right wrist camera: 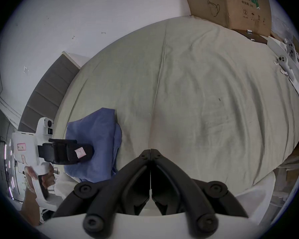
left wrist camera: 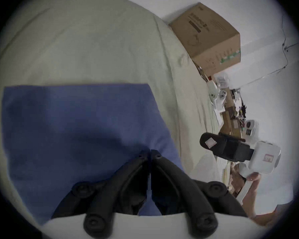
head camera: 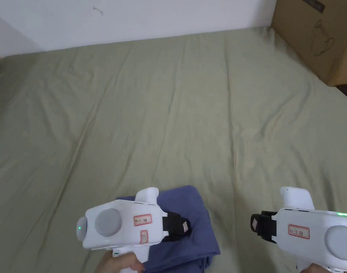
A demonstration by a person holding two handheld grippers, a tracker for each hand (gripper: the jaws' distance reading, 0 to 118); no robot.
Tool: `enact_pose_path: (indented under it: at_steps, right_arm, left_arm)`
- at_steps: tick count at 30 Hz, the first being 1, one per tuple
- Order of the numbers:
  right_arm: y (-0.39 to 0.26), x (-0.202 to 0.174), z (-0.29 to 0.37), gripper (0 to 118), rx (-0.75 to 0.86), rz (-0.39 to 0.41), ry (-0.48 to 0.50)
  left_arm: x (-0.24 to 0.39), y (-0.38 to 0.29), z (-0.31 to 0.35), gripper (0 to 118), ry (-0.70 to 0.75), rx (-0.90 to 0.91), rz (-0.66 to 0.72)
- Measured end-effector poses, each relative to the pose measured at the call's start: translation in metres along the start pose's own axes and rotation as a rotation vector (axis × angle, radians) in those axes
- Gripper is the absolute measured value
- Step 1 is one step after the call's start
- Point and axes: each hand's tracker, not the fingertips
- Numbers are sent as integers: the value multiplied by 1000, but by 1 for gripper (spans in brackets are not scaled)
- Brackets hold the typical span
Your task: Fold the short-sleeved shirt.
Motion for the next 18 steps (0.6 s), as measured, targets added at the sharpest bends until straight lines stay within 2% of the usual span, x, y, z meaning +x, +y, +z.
enact_pose_path:
  at_steps: [4, 12, 15, 18]
  right_arm:
    - [-1, 5, 1, 0, 1, -4, -8]
    - [-8, 7, -1, 0, -13, -12, -9]
    - [-9, 6, 1, 0, -14, -14, -4]
    - [-7, 4, 5, 0, -11, -5, 6]
  left_arm:
    - [14, -6, -10, 3, -50, -62, -35]
    - [49, -28, -44, 3, -53, -191, -142]
    - [65, -41, -50, 3, -8, -216, -284]
    - [65, -41, -31, 3, -45, -196, -270]
